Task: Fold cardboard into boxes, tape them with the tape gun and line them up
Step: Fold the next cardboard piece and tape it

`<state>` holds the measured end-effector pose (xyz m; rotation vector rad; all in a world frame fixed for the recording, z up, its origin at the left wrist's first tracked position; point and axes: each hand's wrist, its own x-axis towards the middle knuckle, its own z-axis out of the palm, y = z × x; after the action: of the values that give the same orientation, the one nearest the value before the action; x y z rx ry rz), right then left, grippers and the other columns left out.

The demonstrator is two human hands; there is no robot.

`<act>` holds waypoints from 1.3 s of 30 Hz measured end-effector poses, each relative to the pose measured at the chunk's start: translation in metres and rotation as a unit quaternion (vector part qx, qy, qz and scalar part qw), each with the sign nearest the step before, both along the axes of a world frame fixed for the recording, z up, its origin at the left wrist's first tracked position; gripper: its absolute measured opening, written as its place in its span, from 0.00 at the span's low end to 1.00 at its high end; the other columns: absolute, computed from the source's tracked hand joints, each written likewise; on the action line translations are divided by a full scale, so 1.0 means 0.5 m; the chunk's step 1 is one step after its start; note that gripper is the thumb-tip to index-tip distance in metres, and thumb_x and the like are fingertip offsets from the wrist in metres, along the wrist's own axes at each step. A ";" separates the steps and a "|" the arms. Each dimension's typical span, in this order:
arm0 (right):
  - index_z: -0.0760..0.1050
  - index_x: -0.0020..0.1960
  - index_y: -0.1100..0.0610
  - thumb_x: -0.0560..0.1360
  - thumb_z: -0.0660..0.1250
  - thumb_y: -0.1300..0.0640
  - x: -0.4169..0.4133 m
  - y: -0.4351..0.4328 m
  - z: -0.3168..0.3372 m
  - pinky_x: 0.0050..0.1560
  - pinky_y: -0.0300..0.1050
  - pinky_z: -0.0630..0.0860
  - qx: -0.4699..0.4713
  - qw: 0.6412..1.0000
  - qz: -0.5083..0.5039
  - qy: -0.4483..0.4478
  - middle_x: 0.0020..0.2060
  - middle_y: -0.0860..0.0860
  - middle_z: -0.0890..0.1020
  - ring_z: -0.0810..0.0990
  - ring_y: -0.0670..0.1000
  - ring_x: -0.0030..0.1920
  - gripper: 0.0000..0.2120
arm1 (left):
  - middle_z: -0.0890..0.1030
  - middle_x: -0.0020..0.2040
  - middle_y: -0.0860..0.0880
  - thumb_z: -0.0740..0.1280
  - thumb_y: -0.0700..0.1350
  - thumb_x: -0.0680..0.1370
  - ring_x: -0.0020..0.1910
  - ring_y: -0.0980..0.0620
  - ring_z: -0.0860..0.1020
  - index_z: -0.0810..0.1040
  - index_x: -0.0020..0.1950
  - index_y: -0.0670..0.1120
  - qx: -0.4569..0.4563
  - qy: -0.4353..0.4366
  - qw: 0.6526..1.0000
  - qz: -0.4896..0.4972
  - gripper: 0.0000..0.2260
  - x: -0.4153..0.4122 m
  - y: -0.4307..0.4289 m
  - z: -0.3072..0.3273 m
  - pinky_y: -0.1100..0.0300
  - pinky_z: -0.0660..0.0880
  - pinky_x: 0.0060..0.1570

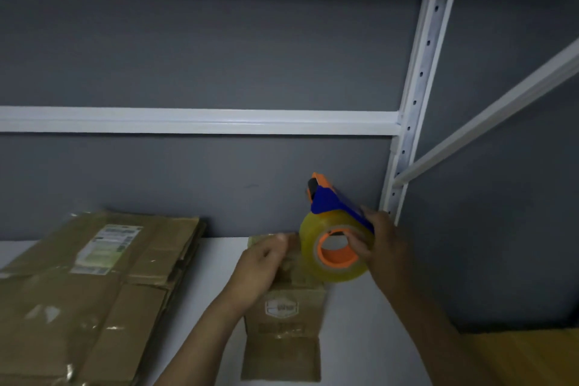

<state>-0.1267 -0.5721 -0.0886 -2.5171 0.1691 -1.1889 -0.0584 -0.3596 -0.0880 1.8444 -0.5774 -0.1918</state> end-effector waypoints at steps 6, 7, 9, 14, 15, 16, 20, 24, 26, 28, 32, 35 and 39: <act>0.75 0.59 0.58 0.68 0.63 0.36 0.013 -0.028 0.013 0.38 0.27 0.70 -0.014 0.998 0.060 0.034 0.49 0.51 0.81 0.79 0.46 0.44 0.30 | 0.85 0.46 0.44 0.60 0.62 0.76 0.43 0.49 0.82 0.81 0.51 0.43 -0.195 0.201 0.959 0.040 0.24 0.021 -0.021 0.115 0.56 0.79 0.44; 0.75 0.59 0.57 0.68 0.63 0.35 0.017 -0.030 0.017 0.37 0.27 0.69 -0.036 0.997 0.061 0.034 0.48 0.51 0.81 0.77 0.44 0.44 0.30 | 0.85 0.44 0.45 0.63 0.59 0.78 0.41 0.50 0.82 0.82 0.48 0.43 -0.194 0.215 0.957 0.028 0.19 0.024 -0.024 0.126 0.58 0.79 0.43; 0.75 0.58 0.56 0.68 0.64 0.36 0.025 -0.032 0.024 0.43 0.28 0.68 -0.050 0.995 0.078 0.041 0.48 0.50 0.80 0.74 0.44 0.47 0.28 | 0.84 0.40 0.45 0.66 0.48 0.79 0.36 0.53 0.82 0.81 0.43 0.44 -0.199 0.234 0.951 0.020 0.10 0.033 -0.029 0.135 0.59 0.78 0.41; 0.72 0.55 0.53 0.65 0.70 0.39 0.049 -0.027 0.045 0.45 0.29 0.70 -0.014 0.987 0.143 0.066 0.50 0.45 0.75 0.73 0.43 0.49 0.25 | 0.83 0.43 0.40 0.66 0.44 0.79 0.38 0.49 0.83 0.79 0.47 0.39 -0.234 0.299 0.925 0.025 0.09 0.059 -0.020 0.132 0.58 0.82 0.39; 0.72 0.55 0.51 0.64 0.71 0.40 0.051 -0.023 0.052 0.45 0.31 0.71 -0.003 0.986 0.154 0.069 0.49 0.43 0.74 0.72 0.41 0.48 0.25 | 0.84 0.44 0.40 0.67 0.49 0.78 0.39 0.49 0.84 0.79 0.48 0.39 -0.239 0.310 0.920 0.018 0.13 0.061 -0.018 0.133 0.57 0.82 0.39; 0.71 0.56 0.49 0.64 0.73 0.41 0.053 -0.018 0.060 0.45 0.31 0.72 0.006 0.983 0.166 0.074 0.49 0.40 0.73 0.72 0.40 0.49 0.25 | 0.84 0.44 0.41 0.68 0.53 0.76 0.40 0.49 0.84 0.79 0.49 0.39 -0.239 0.316 0.918 0.011 0.16 0.065 -0.016 0.134 0.57 0.82 0.40; 0.63 0.67 0.36 0.67 0.71 0.41 0.062 -0.002 0.079 0.52 0.21 0.63 0.027 0.961 0.241 0.132 0.58 0.35 0.71 0.67 0.28 0.57 0.31 | 0.85 0.42 0.41 0.68 0.46 0.76 0.38 0.50 0.84 0.80 0.47 0.39 -0.243 0.325 0.914 -0.019 0.09 0.070 -0.012 0.143 0.58 0.82 0.41; 0.58 0.67 0.28 0.69 0.69 0.40 0.075 -0.013 0.078 0.49 0.25 0.66 0.019 0.957 0.237 0.167 0.55 0.44 0.74 0.72 0.38 0.54 0.32 | 0.84 0.39 0.43 0.66 0.37 0.78 0.36 0.52 0.82 0.80 0.47 0.39 -0.188 0.301 0.935 0.019 0.03 0.087 0.001 0.143 0.62 0.80 0.34; 0.58 0.67 0.29 0.68 0.68 0.41 0.078 -0.014 0.085 0.47 0.25 0.65 0.016 0.954 0.235 0.186 0.53 0.43 0.72 0.71 0.37 0.52 0.31 | 0.83 0.38 0.42 0.67 0.35 0.77 0.34 0.52 0.82 0.79 0.45 0.39 -0.166 0.286 0.942 0.053 0.03 0.094 0.005 0.142 0.62 0.79 0.32; 0.60 0.66 0.30 0.68 0.69 0.41 0.080 -0.014 0.092 0.47 0.25 0.65 0.021 0.950 0.243 0.198 0.51 0.43 0.72 0.71 0.38 0.52 0.30 | 0.81 0.34 0.43 0.66 0.34 0.76 0.31 0.52 0.81 0.78 0.41 0.39 -0.157 0.269 0.947 0.080 0.05 0.096 0.005 0.136 0.63 0.78 0.30; 0.64 0.63 0.30 0.69 0.76 0.48 0.084 -0.013 0.097 0.46 0.28 0.68 0.044 0.947 0.254 0.193 0.52 0.44 0.73 0.73 0.40 0.51 0.30 | 0.78 0.29 0.45 0.63 0.32 0.78 0.31 0.52 0.77 0.75 0.36 0.38 -0.218 0.264 0.932 0.121 0.11 0.099 0.008 0.115 0.65 0.79 0.31; 0.66 0.60 0.28 0.66 0.76 0.46 0.088 -0.010 0.106 0.45 0.29 0.69 0.034 0.948 0.249 0.194 0.50 0.42 0.73 0.74 0.42 0.50 0.30 | 0.75 0.32 0.42 0.62 0.29 0.78 0.36 0.49 0.77 0.72 0.33 0.37 -0.248 0.276 0.920 0.127 0.13 0.098 0.008 0.087 0.59 0.81 0.39; 0.65 0.59 0.29 0.68 0.75 0.46 0.091 -0.004 0.127 0.46 0.30 0.69 -0.017 0.942 0.226 0.249 0.51 0.40 0.71 0.73 0.40 0.51 0.27 | 0.76 0.37 0.39 0.60 0.30 0.79 0.36 0.47 0.80 0.72 0.38 0.37 -0.276 0.335 0.893 0.122 0.10 0.089 0.000 0.043 0.58 0.81 0.32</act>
<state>-0.0814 -0.5741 -0.0249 -2.6338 -0.2969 -0.3716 -0.0137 -0.3593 -0.0667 1.1672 0.0929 -0.4246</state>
